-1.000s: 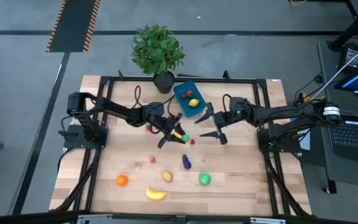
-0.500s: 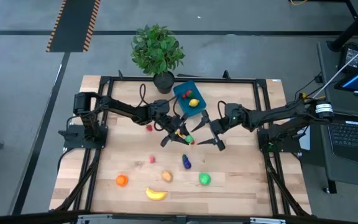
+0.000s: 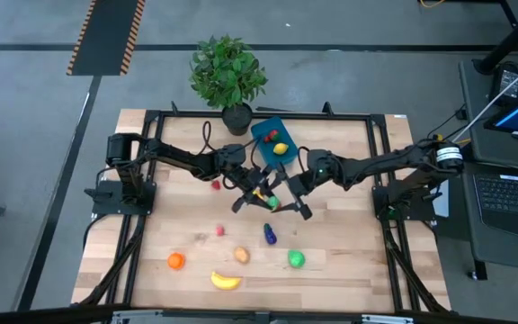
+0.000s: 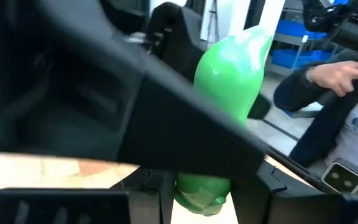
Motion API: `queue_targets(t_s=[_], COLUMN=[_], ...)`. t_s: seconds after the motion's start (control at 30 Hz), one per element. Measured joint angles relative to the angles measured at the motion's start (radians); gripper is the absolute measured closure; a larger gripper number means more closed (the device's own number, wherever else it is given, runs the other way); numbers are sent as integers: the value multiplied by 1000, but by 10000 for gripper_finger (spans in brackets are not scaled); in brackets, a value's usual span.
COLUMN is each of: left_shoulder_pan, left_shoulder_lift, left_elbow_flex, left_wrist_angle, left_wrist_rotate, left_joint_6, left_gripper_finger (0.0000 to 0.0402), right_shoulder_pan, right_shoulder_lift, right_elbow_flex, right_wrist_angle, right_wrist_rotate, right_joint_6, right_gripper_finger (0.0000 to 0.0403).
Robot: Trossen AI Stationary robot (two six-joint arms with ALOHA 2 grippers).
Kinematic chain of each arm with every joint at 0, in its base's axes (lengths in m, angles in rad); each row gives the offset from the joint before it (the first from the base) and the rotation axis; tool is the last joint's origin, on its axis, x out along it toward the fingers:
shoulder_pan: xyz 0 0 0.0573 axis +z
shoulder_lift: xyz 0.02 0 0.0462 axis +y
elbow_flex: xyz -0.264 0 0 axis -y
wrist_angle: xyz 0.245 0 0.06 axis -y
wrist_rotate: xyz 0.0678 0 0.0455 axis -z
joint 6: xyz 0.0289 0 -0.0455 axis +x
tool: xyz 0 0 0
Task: Pick and placing Produce into tupperware
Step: Put the string bean into the blue bin
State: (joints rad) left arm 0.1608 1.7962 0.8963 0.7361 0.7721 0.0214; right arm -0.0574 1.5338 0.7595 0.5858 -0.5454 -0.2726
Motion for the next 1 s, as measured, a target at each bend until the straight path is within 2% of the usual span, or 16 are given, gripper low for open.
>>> queue_targets(t_s=[0.3, 0.77, 0.9, 1.0], left_shoulder_pan=[-1, -1, -1, -1], left_shoulder_lift=[0, 0, -1, -1], left_elbow_flex=[0, 0, -1, -1], left_wrist_angle=[-10, -9, -10, -10], left_wrist_rotate=[35, 35, 32, 29], left_joint_6=[2, 8, 8, 9], left_gripper_finger=[289, 287, 289, 274], right_shoulder_pan=[0, 3, 2, 2], right_shoulder_lift=[3, 2, 2, 2], right_elbow_flex=[14, 14, 13, 13], right_wrist_angle=[-54, -53, -53, -53], right_wrist_rotate=[-28, -35, -35, -35], right_joint_6=[-1, 0, -1, -1], right_gripper_finger=[129, 255, 265, 264])
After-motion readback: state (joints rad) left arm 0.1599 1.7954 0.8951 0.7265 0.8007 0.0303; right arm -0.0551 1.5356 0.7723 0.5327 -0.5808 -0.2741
